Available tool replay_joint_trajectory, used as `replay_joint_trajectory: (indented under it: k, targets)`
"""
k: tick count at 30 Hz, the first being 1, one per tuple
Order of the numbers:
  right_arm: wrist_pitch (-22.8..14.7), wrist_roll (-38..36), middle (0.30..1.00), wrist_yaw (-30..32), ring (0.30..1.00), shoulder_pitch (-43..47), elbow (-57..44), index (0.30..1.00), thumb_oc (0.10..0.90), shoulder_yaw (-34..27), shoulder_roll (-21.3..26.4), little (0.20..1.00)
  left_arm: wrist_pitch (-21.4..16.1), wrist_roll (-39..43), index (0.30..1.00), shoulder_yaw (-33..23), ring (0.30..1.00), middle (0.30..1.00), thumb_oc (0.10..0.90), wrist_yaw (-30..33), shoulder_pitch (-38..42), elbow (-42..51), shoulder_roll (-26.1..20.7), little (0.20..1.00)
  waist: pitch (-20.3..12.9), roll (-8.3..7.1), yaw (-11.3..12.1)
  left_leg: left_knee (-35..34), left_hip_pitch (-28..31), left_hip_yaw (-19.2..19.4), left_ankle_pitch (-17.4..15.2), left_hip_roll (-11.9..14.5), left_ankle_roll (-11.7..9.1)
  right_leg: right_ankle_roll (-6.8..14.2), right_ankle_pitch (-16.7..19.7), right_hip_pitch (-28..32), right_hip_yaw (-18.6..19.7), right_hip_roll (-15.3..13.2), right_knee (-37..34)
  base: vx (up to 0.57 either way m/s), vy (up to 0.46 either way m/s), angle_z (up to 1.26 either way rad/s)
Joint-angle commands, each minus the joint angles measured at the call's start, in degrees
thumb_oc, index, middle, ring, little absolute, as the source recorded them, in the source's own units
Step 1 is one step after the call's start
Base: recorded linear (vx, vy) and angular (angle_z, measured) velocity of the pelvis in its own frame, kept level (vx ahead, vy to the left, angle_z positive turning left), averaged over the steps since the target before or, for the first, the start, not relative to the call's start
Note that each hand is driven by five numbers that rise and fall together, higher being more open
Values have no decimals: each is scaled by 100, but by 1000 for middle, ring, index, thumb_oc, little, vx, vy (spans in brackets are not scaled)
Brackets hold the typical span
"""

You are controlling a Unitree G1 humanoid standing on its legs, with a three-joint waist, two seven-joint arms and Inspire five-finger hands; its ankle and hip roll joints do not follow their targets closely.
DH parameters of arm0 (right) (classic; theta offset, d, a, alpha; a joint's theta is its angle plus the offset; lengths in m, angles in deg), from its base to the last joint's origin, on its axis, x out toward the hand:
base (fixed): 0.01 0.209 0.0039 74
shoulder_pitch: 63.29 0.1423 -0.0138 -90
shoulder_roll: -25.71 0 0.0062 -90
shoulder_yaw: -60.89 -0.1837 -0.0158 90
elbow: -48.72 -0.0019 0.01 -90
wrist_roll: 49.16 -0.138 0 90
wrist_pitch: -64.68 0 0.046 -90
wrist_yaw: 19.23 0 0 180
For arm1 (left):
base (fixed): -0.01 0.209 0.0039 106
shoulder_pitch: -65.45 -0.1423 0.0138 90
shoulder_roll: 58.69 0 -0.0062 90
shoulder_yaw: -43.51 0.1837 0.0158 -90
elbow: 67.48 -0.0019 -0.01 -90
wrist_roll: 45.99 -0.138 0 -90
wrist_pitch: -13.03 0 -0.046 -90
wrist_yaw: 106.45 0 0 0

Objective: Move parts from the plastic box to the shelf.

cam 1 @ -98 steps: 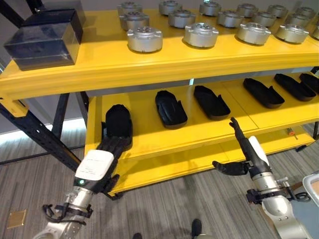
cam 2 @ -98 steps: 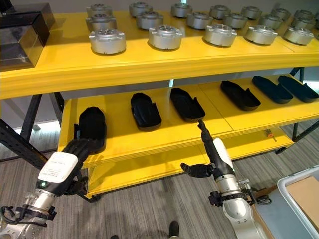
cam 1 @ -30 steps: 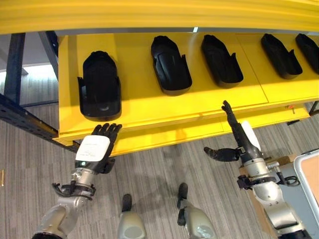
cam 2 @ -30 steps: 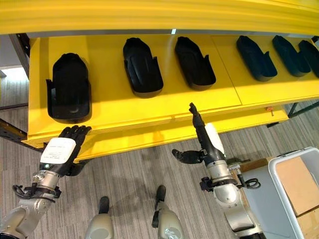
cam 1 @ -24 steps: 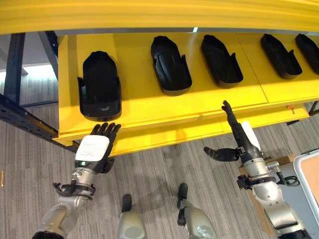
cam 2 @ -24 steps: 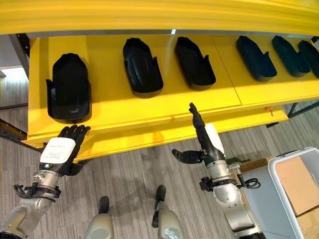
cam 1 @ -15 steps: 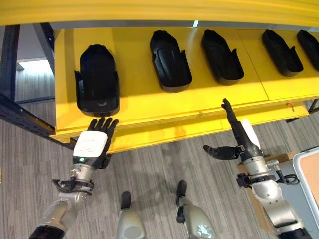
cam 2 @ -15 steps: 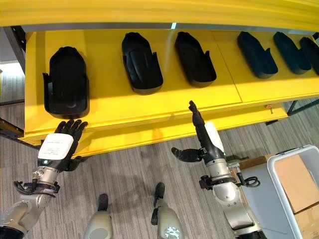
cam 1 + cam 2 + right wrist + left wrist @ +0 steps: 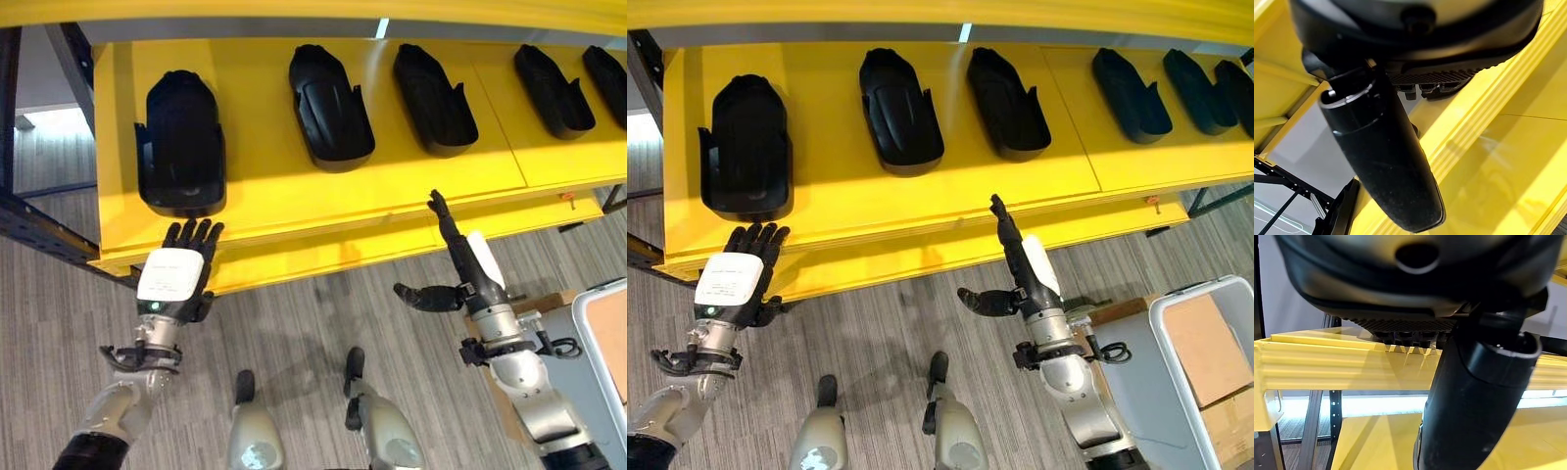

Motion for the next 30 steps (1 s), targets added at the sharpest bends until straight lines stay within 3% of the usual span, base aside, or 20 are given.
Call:
replay_joint_trajectory:
  k: [1, 30]
  targets:
    - [-448, -126, 1000, 384, 1000, 473, -676, 1000, 900, -330, 259, 1000, 164, 102, 1000, -170, 1000, 1000, 900, 94, 20, -245, -355, 1000, -263, -83, -64, 13, -517, -258, 377, -85, 250, 450, -613, -19, 140, -533, 781, 0, 0, 0]
    - [-474, -142, 1000, 461, 1000, 519, -624, 1000, 900, -244, 308, 1000, 265, 113, 1000, 316, 1000, 1000, 900, 137, 974, -619, -531, 1000, -255, -151, -235, 278, -765, -198, 308, -111, 229, 452, -619, -331, 310, -563, 993, -1, 2, -1]
